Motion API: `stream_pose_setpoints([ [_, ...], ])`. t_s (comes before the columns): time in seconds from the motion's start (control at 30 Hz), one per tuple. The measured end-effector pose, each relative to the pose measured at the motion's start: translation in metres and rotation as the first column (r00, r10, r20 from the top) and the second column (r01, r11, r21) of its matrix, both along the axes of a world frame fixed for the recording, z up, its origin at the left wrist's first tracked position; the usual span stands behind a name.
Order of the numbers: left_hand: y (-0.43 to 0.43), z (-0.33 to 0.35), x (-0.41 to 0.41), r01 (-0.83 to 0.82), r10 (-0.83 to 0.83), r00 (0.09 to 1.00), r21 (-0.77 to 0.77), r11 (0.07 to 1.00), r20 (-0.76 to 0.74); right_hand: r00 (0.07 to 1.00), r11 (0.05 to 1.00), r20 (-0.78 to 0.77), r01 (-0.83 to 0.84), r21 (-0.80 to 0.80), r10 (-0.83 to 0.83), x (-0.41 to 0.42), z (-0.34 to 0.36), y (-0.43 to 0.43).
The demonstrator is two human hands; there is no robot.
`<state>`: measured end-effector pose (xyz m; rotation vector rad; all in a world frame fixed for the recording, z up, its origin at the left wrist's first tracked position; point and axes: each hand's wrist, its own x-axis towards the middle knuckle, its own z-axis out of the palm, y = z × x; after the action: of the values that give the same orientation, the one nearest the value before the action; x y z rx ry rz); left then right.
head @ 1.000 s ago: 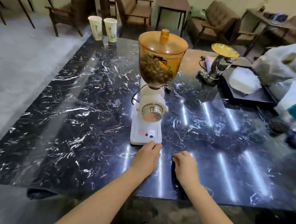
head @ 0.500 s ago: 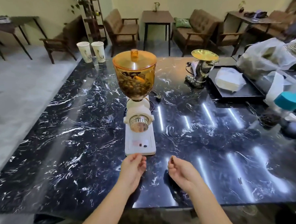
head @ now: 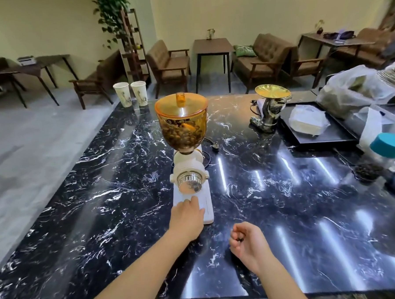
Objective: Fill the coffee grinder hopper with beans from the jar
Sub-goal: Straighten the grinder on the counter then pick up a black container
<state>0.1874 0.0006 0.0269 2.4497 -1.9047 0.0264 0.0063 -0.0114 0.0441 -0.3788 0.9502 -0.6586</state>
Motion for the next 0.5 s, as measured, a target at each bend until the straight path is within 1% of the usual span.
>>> stream_pose_setpoints([
  [0.13,-0.003,-0.009,-0.004,0.038,-0.041,0.997,0.047,0.998,0.07,0.998,0.999,-0.04,-0.043,-0.001,0.043,-0.006,-0.002,0.004],
  [0.3,-0.009,-0.006,-0.007,-0.005,-0.003,0.997,0.1,0.995,0.077,0.996,0.999,-0.082,-0.033,-0.005,0.032,-0.014,-0.008,0.007],
  [0.37,-0.013,-0.003,-0.006,-0.021,0.01,0.997,0.145,0.989,0.082,0.996,1.0,-0.08,-0.03,-0.002,0.03,-0.016,-0.01,0.007],
  [0.43,-0.019,-0.001,-0.004,-0.043,0.03,0.997,0.195,0.98,0.067,0.996,0.999,-0.079,-0.033,0.003,0.033,-0.017,-0.01,0.009],
  [0.5,-0.024,0.004,-0.001,-0.082,0.079,0.997,0.238,0.968,0.02,0.996,0.999,-0.074,-0.04,0.006,0.041,-0.018,-0.01,0.01],
])
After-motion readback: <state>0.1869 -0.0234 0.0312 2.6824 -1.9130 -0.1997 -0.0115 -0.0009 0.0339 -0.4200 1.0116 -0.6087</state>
